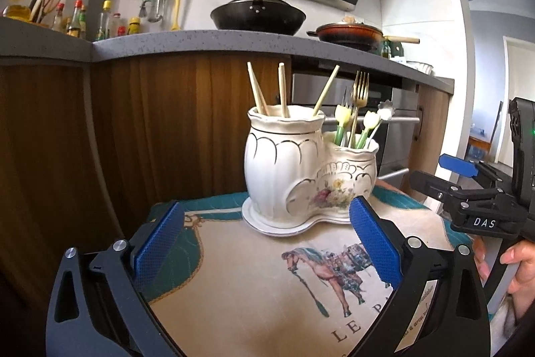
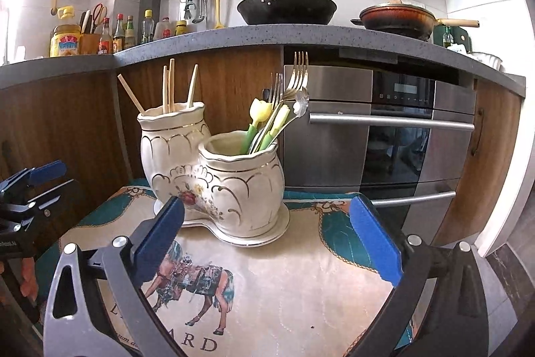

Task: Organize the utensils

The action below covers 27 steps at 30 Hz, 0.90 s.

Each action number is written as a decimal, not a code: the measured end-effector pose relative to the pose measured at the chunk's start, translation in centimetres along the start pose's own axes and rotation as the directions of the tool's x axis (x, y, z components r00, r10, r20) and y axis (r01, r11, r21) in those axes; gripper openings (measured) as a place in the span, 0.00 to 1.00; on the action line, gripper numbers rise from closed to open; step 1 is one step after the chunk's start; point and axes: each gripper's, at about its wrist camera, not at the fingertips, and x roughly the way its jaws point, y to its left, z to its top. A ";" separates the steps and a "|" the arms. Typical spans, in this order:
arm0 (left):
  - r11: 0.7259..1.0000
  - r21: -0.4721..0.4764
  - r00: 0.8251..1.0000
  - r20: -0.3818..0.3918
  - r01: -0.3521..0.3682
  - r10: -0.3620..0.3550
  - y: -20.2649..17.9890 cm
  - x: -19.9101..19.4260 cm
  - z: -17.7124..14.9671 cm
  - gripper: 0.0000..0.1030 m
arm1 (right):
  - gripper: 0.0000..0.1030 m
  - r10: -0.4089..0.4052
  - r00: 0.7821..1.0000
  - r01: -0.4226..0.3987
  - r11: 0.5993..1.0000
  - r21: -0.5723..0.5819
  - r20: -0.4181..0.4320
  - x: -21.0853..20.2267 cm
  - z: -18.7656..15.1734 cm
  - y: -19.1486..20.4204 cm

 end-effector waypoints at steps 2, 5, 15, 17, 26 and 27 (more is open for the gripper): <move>1.000 0.015 1.000 0.005 -0.010 0.010 -0.3 -0.1 0.0 0.95 | 0.95 -0.007 1.000 0.007 1.000 -0.020 0.002 0.0 0.0 0.4; 0.999 0.037 1.000 0.009 -0.015 0.015 -0.8 -0.2 0.0 0.95 | 0.95 -0.013 1.000 0.014 0.999 -0.044 0.004 -0.1 -0.1 1.0; 1.000 0.019 1.000 0.007 -0.014 0.014 -0.4 -0.2 0.1 0.95 | 0.95 -0.015 1.000 0.015 1.000 -0.017 -0.003 0.0 0.0 0.5; 1.000 0.021 1.000 0.008 -0.015 0.015 -0.5 -0.2 0.0 0.95 | 0.95 -0.015 1.000 0.015 1.000 -0.020 -0.002 0.0 0.0 0.5; 1.000 0.017 1.000 0.004 -0.015 0.014 -0.5 -0.2 0.0 0.95 | 0.95 -0.014 1.000 0.014 1.000 -0.017 -0.002 0.0 0.0 0.5; 1.000 0.016 1.000 0.003 -0.015 0.015 -0.5 -0.2 0.0 0.95 | 0.95 -0.014 1.000 0.014 1.000 -0.017 -0.002 0.0 0.0 0.5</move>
